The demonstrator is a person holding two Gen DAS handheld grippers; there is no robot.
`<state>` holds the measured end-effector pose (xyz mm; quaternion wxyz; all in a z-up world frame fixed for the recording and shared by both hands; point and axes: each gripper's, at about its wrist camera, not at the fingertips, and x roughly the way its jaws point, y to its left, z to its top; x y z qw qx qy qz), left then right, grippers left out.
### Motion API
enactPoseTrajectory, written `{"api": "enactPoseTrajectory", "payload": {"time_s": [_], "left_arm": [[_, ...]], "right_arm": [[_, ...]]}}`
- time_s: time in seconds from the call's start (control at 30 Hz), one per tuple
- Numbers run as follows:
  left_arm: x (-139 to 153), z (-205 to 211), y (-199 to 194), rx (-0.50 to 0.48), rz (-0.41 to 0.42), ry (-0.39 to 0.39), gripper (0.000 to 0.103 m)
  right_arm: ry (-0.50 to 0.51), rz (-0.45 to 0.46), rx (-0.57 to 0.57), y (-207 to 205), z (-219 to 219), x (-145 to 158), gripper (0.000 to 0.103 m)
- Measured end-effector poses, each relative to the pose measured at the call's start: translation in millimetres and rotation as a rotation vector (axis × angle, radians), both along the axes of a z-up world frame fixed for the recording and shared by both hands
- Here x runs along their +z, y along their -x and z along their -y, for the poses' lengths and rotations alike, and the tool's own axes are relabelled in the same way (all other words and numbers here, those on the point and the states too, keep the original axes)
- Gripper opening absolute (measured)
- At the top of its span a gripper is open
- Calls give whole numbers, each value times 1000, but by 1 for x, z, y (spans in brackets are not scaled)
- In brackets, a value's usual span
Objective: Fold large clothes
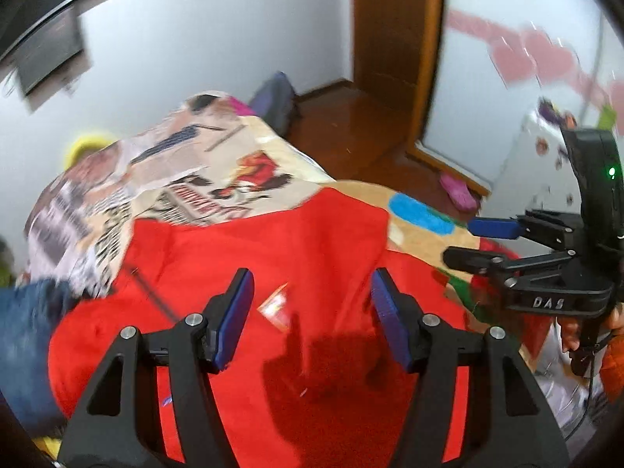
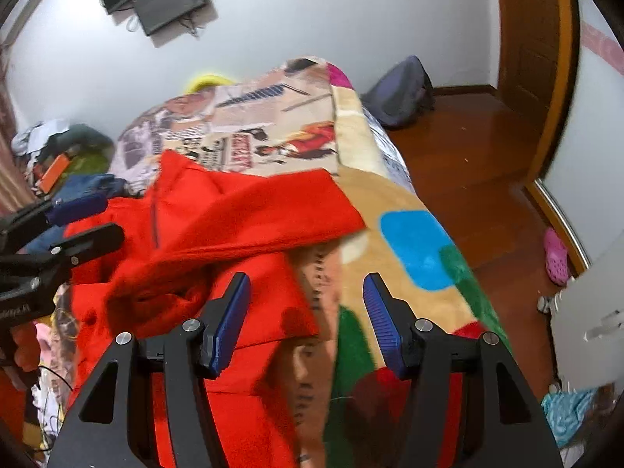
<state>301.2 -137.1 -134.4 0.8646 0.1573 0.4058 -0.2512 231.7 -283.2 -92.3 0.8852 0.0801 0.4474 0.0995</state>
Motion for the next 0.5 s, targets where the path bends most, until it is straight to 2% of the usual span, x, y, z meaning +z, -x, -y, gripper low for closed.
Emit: {"api": "enactPoseTrajectory", "payload": {"time_s": [0.1,0.17,0.2,0.3,0.37,0.4,0.5], "left_arm": [[-23,28,-5,-70,-30,-89,58],[-42,41,-11,-95,-62,-152,46],[-50,45,-14,-102,-74,-176,44],[-69,49,-21,-86,-57,-248,24],[-72,46,-28,-60,-52,-240,8],[-69,41,-30,-41,-45,-217,5],[-47,24,-32,18,7,-153,4]], "right_arm": [[-41,-31,-6,-6,4,-13,56],[-57,-42,-8,-8,5,-20,56],[-63,-48,-11,-10,7,-24,56],[-79,-71,-8,-12,8,-34,56],[-90,-95,4,-14,6,-43,56],[-93,-112,15,-15,4,-48,56],[-74,-135,37,-13,-2,-57,56]]}}
